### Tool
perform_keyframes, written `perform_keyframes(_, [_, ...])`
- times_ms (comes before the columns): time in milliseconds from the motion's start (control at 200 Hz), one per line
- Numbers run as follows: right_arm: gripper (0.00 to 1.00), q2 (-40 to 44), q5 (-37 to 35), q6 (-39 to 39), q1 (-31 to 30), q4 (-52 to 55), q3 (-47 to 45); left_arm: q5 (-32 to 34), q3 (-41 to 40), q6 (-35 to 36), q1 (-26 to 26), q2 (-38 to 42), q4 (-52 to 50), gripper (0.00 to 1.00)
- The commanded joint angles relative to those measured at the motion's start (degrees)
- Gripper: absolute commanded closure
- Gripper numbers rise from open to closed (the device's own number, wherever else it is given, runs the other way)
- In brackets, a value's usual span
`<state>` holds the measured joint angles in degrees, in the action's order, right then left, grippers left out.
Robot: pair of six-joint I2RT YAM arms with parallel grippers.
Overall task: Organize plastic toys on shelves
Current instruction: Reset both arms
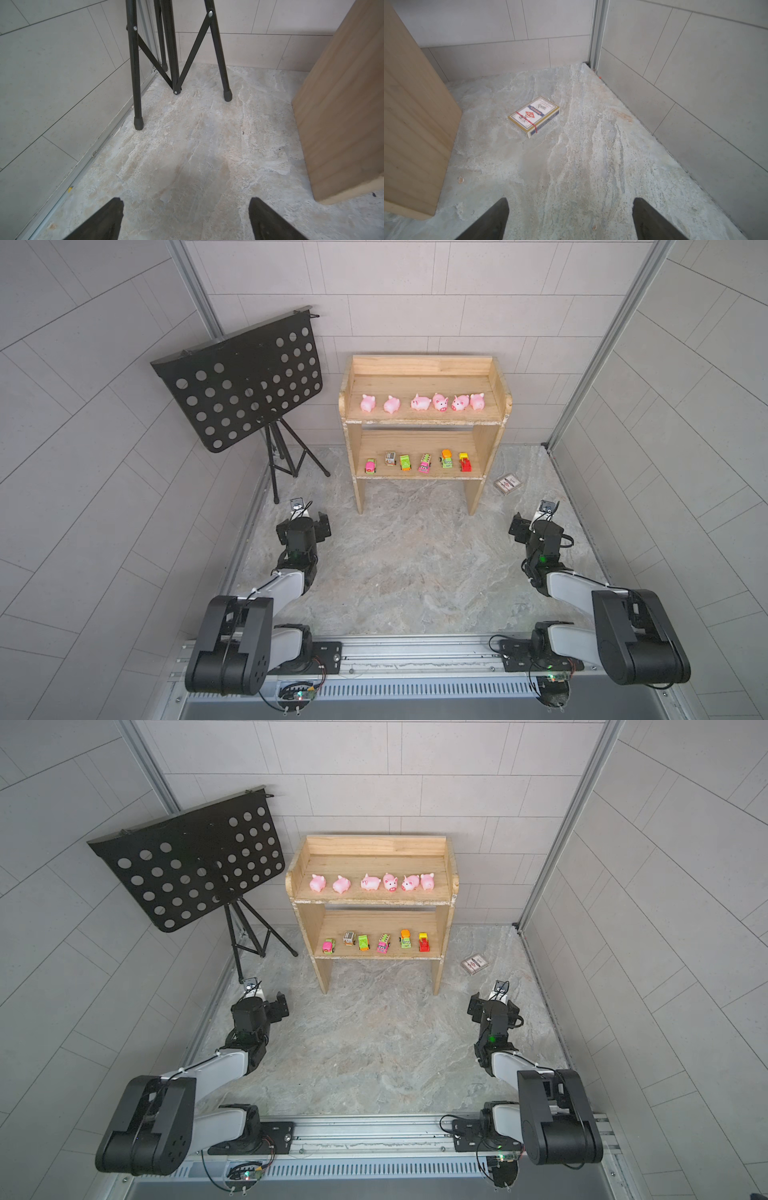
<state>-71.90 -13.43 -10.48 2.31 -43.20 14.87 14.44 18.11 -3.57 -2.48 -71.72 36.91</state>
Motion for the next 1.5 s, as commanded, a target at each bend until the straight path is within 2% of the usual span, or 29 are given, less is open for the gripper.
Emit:
perform_keyframes(0, [0.05,-2.19,0.03,1.20,0.08,-8.50,-1.78,-3.10,0.09,2.10,1.19,-1.16,4.06,0.00])
perform_keyframes(70, [0.05,-3.92,1.32,1.68,-0.02,-10.01,-1.52,-4.89,0.70,1.47,1.59,-2.73,4.99,0.00])
perform_keyframes(185, [0.04,-6.98,1.77,1.72,-0.23,-14.06,-1.96,-7.66,-0.79,1.43,1.82,-7.71,13.37,0.00])
perform_keyframes(440, [0.00,-17.51,5.66,4.59,-1.40,-18.77,1.84,-7.84,0.99,1.27,1.95,-15.66,17.31,0.00])
perform_keyframes(540, [0.00,-14.94,4.93,4.30,-1.45,-8.60,5.16,-8.37,6.64,1.79,1.94,-15.29,5.45,0.00])
perform_keyframes(730, [0.00,-15.56,3.65,4.22,-1.78,-5.99,6.73,-9.51,7.29,2.34,1.96,-16.09,5.56,0.00])
perform_keyframes(1491, [0.00,-15.65,3.68,4.24,-1.81,-6.56,6.57,-9.84,7.82,2.35,1.95,-16.02,4.37,0.00])
